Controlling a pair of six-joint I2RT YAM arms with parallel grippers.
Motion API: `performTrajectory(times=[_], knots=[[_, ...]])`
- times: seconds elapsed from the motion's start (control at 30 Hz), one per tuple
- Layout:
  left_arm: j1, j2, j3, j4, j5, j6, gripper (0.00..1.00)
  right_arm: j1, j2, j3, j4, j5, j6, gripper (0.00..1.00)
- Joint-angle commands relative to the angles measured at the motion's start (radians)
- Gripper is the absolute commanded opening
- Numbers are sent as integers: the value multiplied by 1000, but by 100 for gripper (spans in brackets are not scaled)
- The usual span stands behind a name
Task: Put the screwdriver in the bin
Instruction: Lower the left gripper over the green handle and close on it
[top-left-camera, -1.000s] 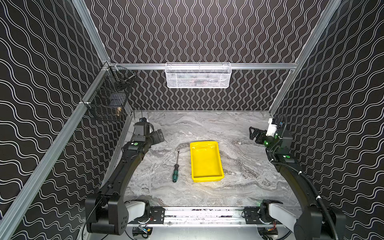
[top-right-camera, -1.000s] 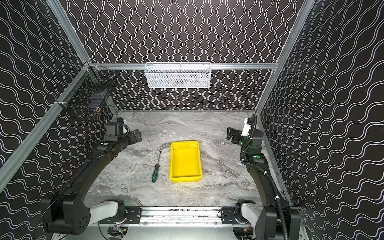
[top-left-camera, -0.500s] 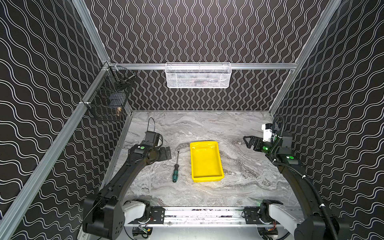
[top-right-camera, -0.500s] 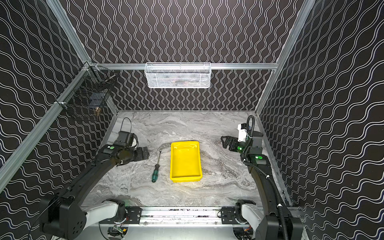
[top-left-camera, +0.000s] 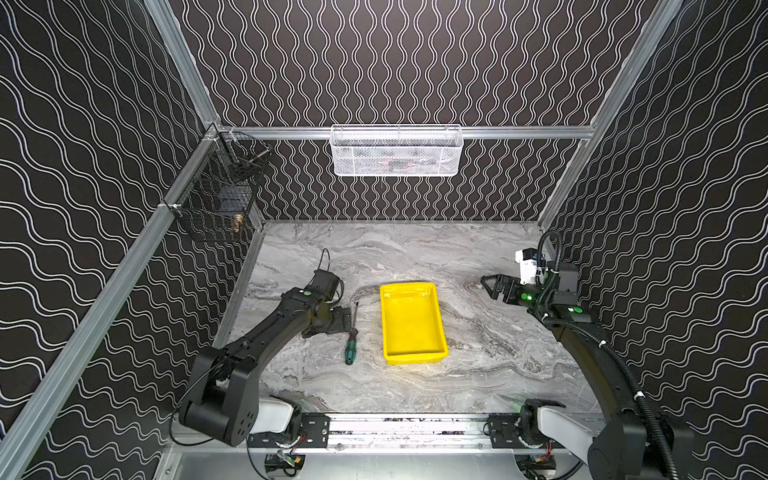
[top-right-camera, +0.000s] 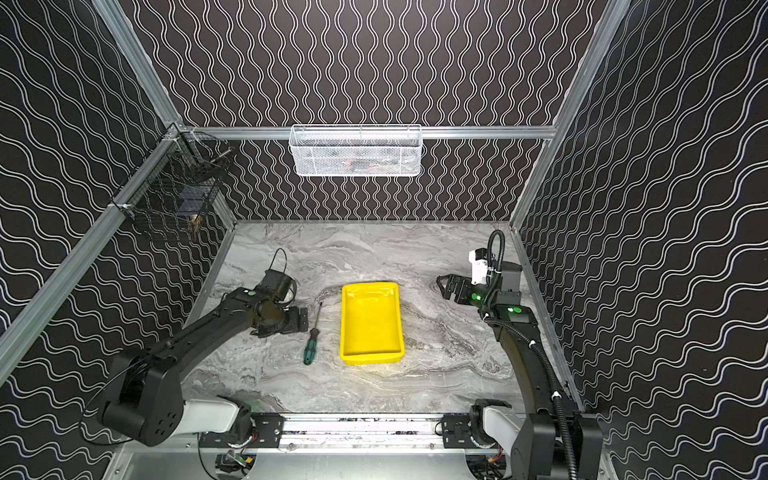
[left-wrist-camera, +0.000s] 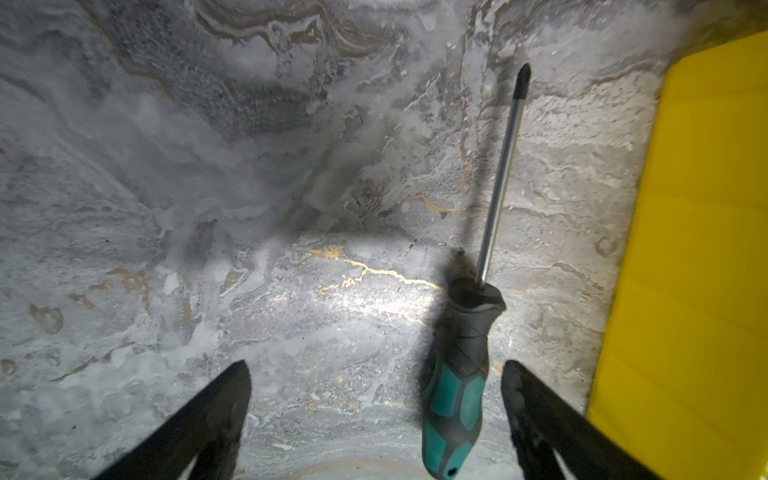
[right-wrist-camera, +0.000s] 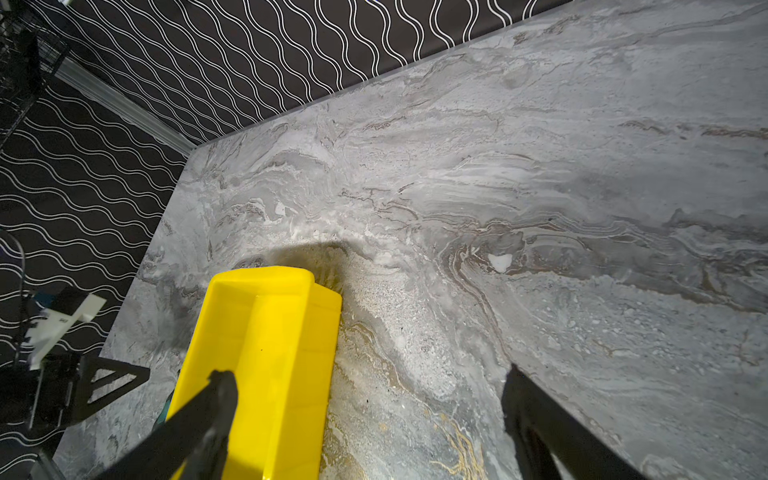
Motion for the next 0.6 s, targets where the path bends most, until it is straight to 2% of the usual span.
performTrajectory(times=[0.0,0.57], knots=[[-6,25,1,14,-16,-3,92,0,2,-3,17,-11,-14,99],[-18,84,-24,41,4,-6,76,0,13,-3,18,-19,-14,99]])
